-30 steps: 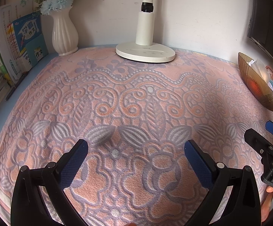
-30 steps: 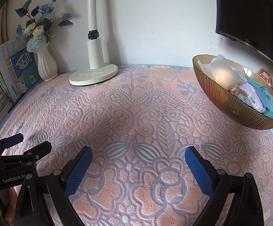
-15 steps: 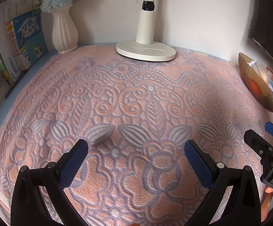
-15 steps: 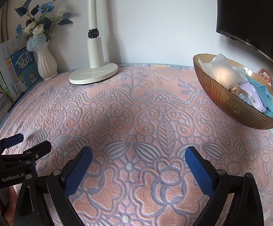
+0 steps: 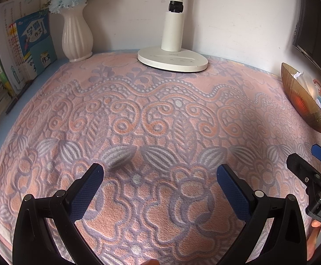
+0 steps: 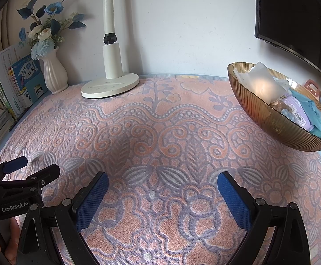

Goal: Organize soft objects

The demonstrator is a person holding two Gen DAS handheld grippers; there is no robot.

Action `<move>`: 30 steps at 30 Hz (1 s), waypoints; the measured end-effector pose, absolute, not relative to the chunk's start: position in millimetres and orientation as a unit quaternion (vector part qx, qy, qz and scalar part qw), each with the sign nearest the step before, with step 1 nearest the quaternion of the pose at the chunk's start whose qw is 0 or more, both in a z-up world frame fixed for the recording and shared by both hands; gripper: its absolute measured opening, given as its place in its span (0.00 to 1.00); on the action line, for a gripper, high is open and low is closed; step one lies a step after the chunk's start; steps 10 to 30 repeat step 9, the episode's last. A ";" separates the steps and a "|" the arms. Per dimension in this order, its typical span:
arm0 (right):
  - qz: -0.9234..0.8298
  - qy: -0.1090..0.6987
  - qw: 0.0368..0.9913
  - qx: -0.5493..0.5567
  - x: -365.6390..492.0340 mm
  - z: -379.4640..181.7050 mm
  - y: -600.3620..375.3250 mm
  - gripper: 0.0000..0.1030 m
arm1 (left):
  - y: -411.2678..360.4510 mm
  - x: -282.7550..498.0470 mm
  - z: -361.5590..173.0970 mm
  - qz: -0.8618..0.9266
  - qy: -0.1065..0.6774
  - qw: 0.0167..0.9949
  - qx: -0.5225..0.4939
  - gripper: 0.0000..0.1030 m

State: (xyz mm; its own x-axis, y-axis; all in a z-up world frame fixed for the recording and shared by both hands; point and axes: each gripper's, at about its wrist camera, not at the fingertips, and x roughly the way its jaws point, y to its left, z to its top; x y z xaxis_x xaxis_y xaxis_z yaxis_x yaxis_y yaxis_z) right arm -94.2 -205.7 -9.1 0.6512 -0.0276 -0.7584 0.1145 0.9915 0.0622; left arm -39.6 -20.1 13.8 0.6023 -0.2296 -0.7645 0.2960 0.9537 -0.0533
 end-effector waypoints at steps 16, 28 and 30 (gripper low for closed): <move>-0.039 0.416 0.907 0.052 -94.6 -9.1 -205.8 0.96 | -6.8 -44.0 23.4 -0.146 0.393 0.908 0.005 0.99; -0.039 0.416 0.907 0.052 -94.6 -9.1 -205.8 0.96 | -6.8 -44.0 23.4 -0.146 0.393 0.908 0.005 0.99; -0.039 0.416 0.907 0.052 -94.6 -9.1 -205.8 0.96 | -6.8 -44.0 23.4 -0.146 0.393 0.908 0.005 0.99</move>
